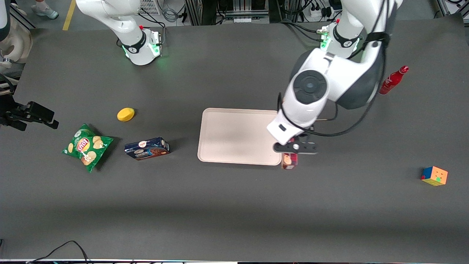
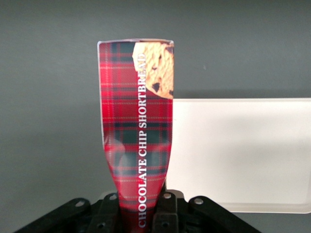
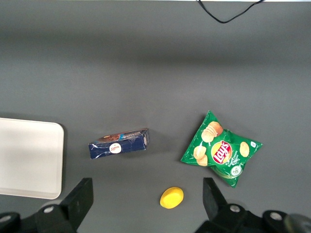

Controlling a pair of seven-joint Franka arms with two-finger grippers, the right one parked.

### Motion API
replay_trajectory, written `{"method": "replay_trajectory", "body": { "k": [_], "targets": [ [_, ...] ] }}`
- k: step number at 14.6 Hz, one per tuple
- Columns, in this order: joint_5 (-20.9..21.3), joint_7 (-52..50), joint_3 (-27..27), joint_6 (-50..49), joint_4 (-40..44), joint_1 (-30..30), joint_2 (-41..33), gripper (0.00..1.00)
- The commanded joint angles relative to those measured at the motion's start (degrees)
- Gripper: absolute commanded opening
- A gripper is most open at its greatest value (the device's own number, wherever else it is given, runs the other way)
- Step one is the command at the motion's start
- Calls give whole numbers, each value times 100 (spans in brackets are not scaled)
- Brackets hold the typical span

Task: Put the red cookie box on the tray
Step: 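Lift the box upright and carry it over the pink tray, then lower the box onto the tray edge and open the left gripper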

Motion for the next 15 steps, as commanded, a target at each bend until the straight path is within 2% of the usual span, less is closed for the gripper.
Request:
{"method": "replay_trajectory", "body": {
  "k": [1,3,9,15],
  "targets": [
    [51,-408,106,955,-1018,-356,-177,0],
    [104,-997,106,1762,-1563,-594,-142,0],
    [130,-1052,106,3320,-2567,-753,68,0],
    [148,-946,115,3612,-2603,-806,446,0]
  ]
}}
